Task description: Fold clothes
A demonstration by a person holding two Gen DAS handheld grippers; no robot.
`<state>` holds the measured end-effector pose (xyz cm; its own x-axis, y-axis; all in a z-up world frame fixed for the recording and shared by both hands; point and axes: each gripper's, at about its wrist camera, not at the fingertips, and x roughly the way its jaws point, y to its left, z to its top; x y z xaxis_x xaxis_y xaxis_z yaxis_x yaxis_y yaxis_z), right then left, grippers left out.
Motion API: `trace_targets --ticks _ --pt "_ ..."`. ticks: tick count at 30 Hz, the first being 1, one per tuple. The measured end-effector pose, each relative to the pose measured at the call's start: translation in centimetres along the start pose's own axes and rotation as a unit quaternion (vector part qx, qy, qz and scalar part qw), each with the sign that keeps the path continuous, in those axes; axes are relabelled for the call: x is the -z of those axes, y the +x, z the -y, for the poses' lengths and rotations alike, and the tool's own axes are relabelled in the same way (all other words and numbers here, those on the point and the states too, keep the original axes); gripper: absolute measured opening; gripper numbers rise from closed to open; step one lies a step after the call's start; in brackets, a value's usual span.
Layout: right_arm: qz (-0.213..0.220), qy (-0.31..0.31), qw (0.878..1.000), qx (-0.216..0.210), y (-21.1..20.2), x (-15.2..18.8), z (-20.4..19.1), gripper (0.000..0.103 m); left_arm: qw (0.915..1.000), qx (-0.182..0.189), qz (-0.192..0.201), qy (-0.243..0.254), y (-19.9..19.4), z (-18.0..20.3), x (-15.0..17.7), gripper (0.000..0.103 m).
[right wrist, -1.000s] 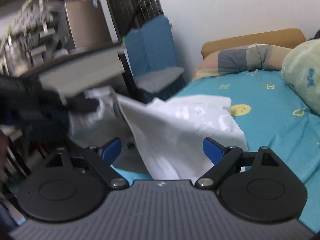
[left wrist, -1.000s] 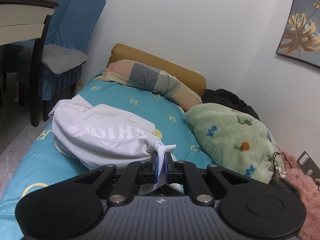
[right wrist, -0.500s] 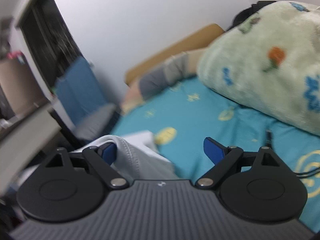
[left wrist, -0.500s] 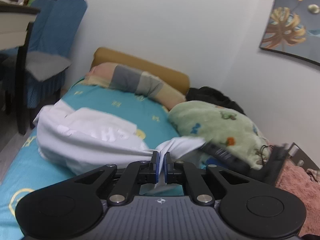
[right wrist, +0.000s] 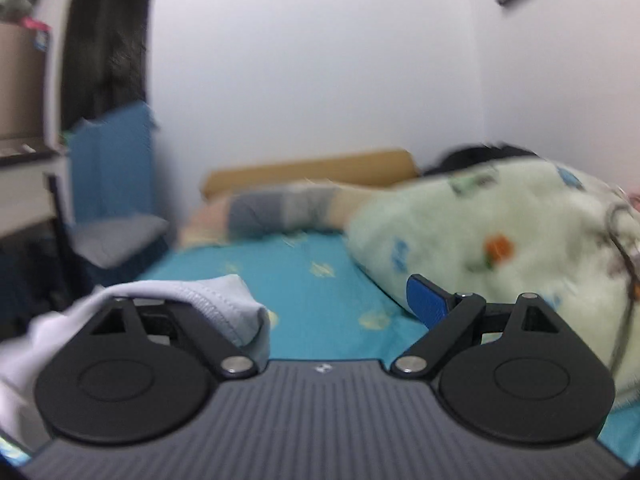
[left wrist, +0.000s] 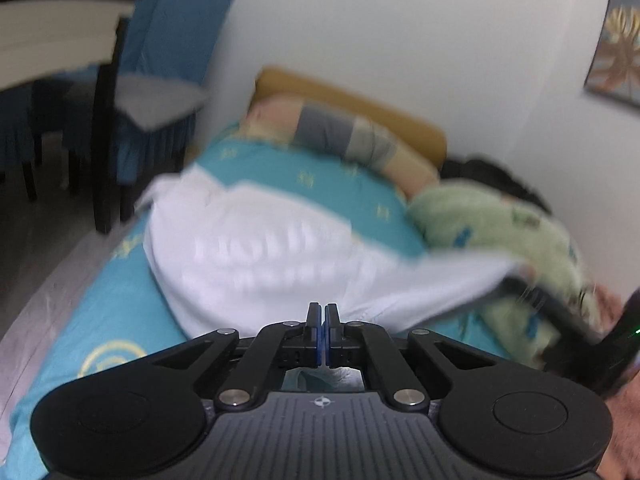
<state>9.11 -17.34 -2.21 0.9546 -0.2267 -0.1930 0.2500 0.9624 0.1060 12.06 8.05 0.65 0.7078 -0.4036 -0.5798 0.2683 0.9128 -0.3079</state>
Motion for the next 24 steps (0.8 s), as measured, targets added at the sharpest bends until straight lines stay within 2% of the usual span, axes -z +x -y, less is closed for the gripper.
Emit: trace_targets --ticks 2,5,7,9,10,14,16,19,22,24 --pt "0.008 -0.016 1.0 -0.021 -0.4 -0.3 -0.5 0.09 0.9994 -0.006 -0.022 0.024 0.8 0.5 0.5 0.003" --pt "0.0 -0.03 0.998 -0.05 -0.1 -0.4 -0.9 0.09 0.9969 -0.015 -0.05 0.059 1.8 1.4 1.7 0.012" --pt "-0.017 -0.027 0.997 -0.064 0.4 -0.4 -0.9 0.09 0.9945 -0.019 -0.066 0.079 2.3 2.2 2.6 0.026" --pt "-0.03 -0.028 0.997 -0.072 0.5 -0.5 -1.0 0.09 0.9915 -0.021 -0.074 0.105 2.7 3.2 3.5 0.045" --pt "-0.036 -0.029 0.996 -0.075 0.7 -0.6 -1.0 0.09 0.9898 -0.022 -0.078 0.117 2.8 3.7 4.0 0.05" --pt "-0.067 -0.026 0.995 -0.071 1.2 -0.6 -0.8 0.09 0.9856 -0.013 -0.066 0.155 3.5 6.0 5.2 0.074" --pt "-0.075 -0.01 0.995 -0.072 1.2 -0.6 -0.4 0.09 0.9819 -0.03 -0.038 0.183 4.0 7.6 5.7 0.079" --pt "-0.077 0.015 0.994 -0.071 1.2 -0.8 0.4 0.09 0.9706 -0.111 0.014 0.213 5.5 9.0 6.2 0.081" --pt "-0.05 0.017 0.998 -0.036 0.9 -0.7 1.0 0.09 0.9542 -0.217 0.049 0.2 6.5 7.8 5.4 0.081" --pt "-0.021 -0.004 1.0 0.005 0.4 -0.5 1.0 0.09 0.9511 -0.258 0.068 0.155 5.6 5.9 4.3 0.083"
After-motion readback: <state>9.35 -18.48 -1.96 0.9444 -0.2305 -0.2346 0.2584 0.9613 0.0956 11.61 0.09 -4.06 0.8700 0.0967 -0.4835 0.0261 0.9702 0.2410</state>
